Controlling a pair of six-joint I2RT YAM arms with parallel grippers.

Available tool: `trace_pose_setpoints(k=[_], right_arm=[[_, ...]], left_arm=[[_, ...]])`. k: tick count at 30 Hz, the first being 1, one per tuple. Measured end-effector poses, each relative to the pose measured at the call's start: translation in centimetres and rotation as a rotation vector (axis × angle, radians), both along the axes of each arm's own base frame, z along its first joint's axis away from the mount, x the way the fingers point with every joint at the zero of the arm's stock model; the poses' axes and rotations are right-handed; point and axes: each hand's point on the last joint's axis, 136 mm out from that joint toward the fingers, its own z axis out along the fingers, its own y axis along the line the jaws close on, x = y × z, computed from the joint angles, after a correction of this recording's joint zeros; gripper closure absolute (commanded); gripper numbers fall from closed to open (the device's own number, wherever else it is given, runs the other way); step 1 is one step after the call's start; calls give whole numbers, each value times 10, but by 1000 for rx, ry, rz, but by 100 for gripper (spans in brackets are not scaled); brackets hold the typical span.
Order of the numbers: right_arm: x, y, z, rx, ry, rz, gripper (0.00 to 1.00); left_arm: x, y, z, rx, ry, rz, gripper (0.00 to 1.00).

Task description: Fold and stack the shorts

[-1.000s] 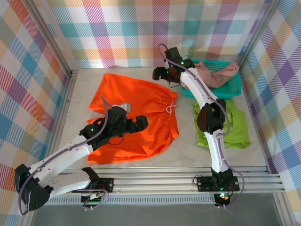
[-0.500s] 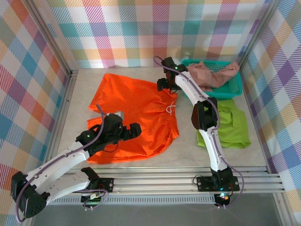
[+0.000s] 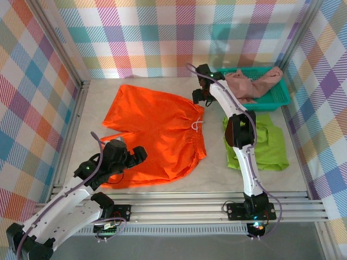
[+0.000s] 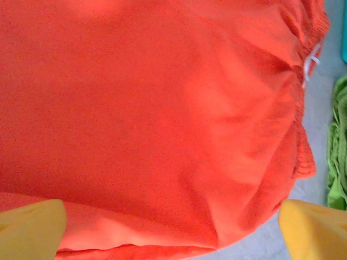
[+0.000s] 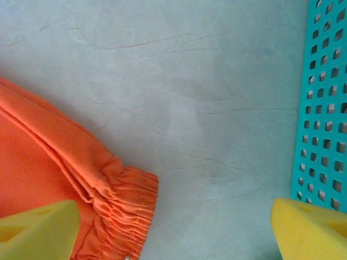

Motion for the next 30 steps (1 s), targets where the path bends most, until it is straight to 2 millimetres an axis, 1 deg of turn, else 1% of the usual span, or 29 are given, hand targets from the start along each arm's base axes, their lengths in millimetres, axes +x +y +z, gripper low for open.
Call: trace_pose_setpoints(k=[3, 5, 8, 10, 11, 12, 15, 17, 18, 20, 21, 23, 27, 30], right_arm=[[0, 0, 1, 13, 2, -4, 9], [-2, 4, 6, 46, 2, -8, 9], [-16, 12, 25, 110, -2, -11, 9], [-32, 23, 49, 176, -24, 0, 9], [-40, 29, 61, 207, -38, 8, 9], [-50, 38, 77, 252, -61, 21, 9], [-78, 67, 114, 379, -112, 74, 10], [-91, 87, 127, 444, -127, 111, 10], [-95, 97, 127, 466, -125, 128, 10], [-103, 113, 116, 490, -98, 150, 9], [-106, 118, 104, 492, -70, 149, 10], [-109, 122, 78, 490, -11, 133, 10], [-107, 126, 27, 479, 90, 94, 10], [-106, 129, -3, 470, 146, 74, 10]], left_arm=[[-4, 22, -6, 33, 35, 78, 0], [-7, 39, -9, 60, 69, 140, 0], [-12, 57, -10, 73, 121, 226, 0], [-14, 67, -13, 80, 155, 275, 0], [-15, 70, -14, 81, 167, 289, 0], [-15, 71, -16, 80, 182, 299, 0], [-13, 70, -23, 64, 228, 310, 0], [-8, 65, -28, 31, 248, 305, 0], [-5, 62, -32, 12, 258, 296, 0], [0, 55, -36, -15, 270, 278, 0], [2, 52, -37, -26, 271, 266, 0], [6, 47, -35, -48, 261, 248, 0], [12, 41, -30, -70, 229, 216, 0], [16, 38, -28, -82, 211, 206, 0]])
